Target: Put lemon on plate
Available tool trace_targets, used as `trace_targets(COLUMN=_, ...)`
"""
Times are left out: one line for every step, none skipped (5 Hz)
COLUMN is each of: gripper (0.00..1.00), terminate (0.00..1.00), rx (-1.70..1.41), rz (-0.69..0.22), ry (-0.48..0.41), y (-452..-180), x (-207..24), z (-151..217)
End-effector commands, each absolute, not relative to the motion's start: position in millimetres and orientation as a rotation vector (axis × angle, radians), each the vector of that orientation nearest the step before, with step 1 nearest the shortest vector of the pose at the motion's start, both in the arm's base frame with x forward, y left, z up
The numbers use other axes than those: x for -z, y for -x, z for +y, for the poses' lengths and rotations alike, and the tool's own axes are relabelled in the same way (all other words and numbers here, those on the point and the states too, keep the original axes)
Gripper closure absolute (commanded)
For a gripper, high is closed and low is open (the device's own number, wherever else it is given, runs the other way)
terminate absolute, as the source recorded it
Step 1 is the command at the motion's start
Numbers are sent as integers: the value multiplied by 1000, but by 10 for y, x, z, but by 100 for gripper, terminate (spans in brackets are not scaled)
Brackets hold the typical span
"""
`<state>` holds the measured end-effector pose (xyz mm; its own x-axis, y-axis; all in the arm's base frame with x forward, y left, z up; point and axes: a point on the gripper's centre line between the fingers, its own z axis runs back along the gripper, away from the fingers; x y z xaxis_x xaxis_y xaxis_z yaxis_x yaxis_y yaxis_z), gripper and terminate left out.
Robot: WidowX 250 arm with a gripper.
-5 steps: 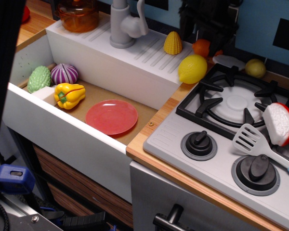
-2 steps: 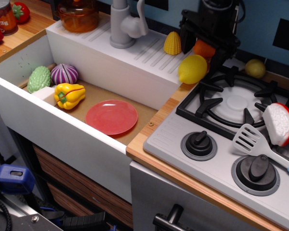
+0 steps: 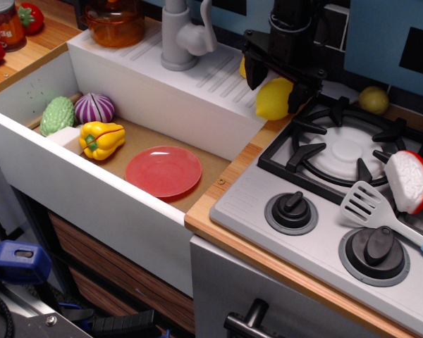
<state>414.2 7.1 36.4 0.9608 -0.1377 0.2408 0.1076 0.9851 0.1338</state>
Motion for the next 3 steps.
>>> trace_targets(gripper=0, terminate=0, rx=124, rz=-302, ry=-100, y=-4230, x=-460, z=152)
trace_targets(gripper=100, terminate=0, rx=79, rz=-277, ry=-107, y=-4230, x=-464, z=157)
trace_targets(gripper=100, terminate=0, rx=76, rz=-258, ry=-88, y=-4184, x=-442, z=159)
